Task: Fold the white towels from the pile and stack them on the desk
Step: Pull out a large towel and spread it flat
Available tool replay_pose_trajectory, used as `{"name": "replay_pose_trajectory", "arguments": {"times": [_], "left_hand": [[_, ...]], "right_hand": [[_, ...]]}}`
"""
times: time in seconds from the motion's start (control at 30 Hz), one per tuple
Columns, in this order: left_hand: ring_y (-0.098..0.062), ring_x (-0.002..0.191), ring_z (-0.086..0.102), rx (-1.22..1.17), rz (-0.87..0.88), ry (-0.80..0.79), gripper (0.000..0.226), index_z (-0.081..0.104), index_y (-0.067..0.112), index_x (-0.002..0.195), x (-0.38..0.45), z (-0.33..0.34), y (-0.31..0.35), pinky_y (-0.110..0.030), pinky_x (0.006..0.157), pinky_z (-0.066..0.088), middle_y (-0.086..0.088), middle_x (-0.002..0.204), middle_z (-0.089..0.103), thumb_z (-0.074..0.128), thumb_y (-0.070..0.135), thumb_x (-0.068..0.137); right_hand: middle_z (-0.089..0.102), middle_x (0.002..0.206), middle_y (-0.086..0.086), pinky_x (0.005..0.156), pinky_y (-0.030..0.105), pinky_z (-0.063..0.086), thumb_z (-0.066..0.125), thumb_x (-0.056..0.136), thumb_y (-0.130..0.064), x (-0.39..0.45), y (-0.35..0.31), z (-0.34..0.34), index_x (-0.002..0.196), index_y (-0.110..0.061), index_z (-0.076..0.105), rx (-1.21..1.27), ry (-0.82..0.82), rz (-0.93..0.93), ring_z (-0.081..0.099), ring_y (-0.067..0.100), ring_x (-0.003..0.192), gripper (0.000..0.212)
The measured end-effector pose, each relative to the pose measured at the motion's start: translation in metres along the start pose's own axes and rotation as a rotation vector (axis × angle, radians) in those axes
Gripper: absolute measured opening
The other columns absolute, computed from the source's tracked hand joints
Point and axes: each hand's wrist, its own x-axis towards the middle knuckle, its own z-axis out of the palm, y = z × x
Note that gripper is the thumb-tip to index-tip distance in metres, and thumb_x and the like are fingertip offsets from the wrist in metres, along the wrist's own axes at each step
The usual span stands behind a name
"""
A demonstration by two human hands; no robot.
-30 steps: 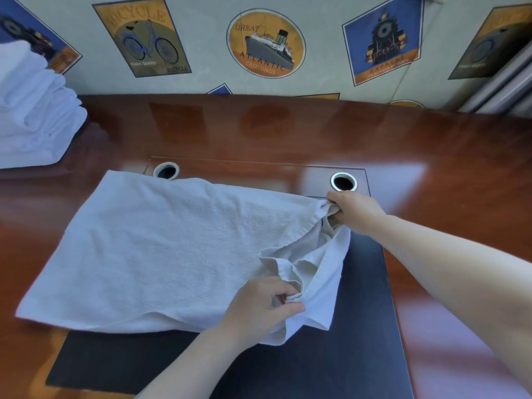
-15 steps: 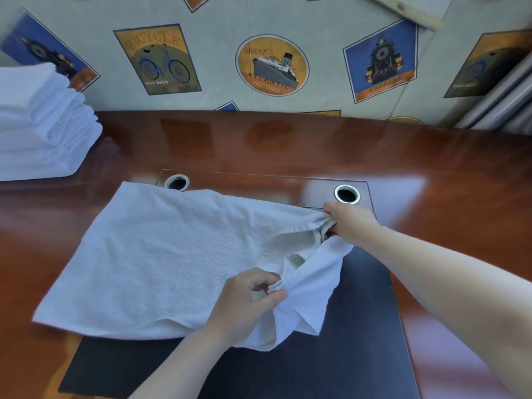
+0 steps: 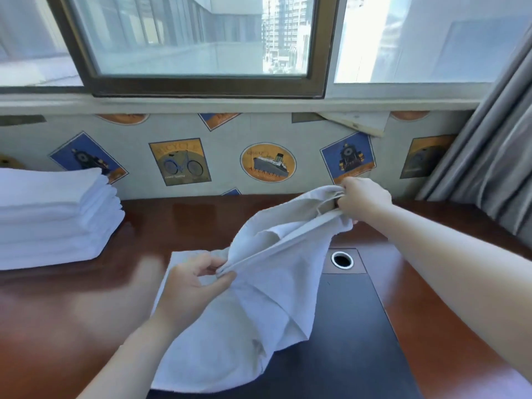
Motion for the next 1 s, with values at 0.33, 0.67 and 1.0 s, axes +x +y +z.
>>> {"name": "replay_pose_trajectory", "arguments": {"times": [0.33, 0.67, 1.0], "left_hand": [[-0.007, 0.082, 0.067, 0.164, 0.347, 0.154, 0.017, 0.071, 0.036, 0.086, 0.087, -0.12, 0.058, -0.026, 0.075, 0.055, 0.011, 0.087, 0.07, 0.074, 0.02, 0.084], [-0.011, 0.081, 0.065, 0.259, 0.526, 0.294, 0.009, 0.072, 0.015, 0.091, 0.122, -0.15, 0.109, -0.035, 0.08, 0.056, 0.004, 0.088, 0.069, 0.072, 0.009, 0.085], [-0.023, 0.083, 0.066, 0.153, 0.301, 0.48, 0.004, 0.067, 0.016, 0.093, 0.125, -0.148, 0.071, -0.025, 0.07, 0.048, -0.003, 0.09, 0.068, 0.068, 0.014, 0.091]], "right_hand": [[0.058, 0.046, 0.004, 0.046, 0.02, 0.036, 0.044, 0.084, -0.014, -0.018, -0.058, -0.108, 0.069, -0.009, 0.055, 0.172, -0.055, 0.155, 0.047, 0.018, 0.038, 0.02], [0.066, 0.06, 0.005, 0.065, 0.026, 0.049, 0.048, 0.083, -0.036, -0.035, -0.079, -0.164, 0.083, -0.006, 0.066, -0.008, -0.237, 0.264, 0.063, 0.021, 0.057, 0.035], [0.07, 0.082, 0.01, 0.055, 0.029, 0.054, 0.045, 0.077, -0.017, -0.056, -0.097, -0.134, 0.085, -0.009, 0.064, 0.042, -0.067, -0.021, 0.071, 0.027, 0.065, 0.022]]}}
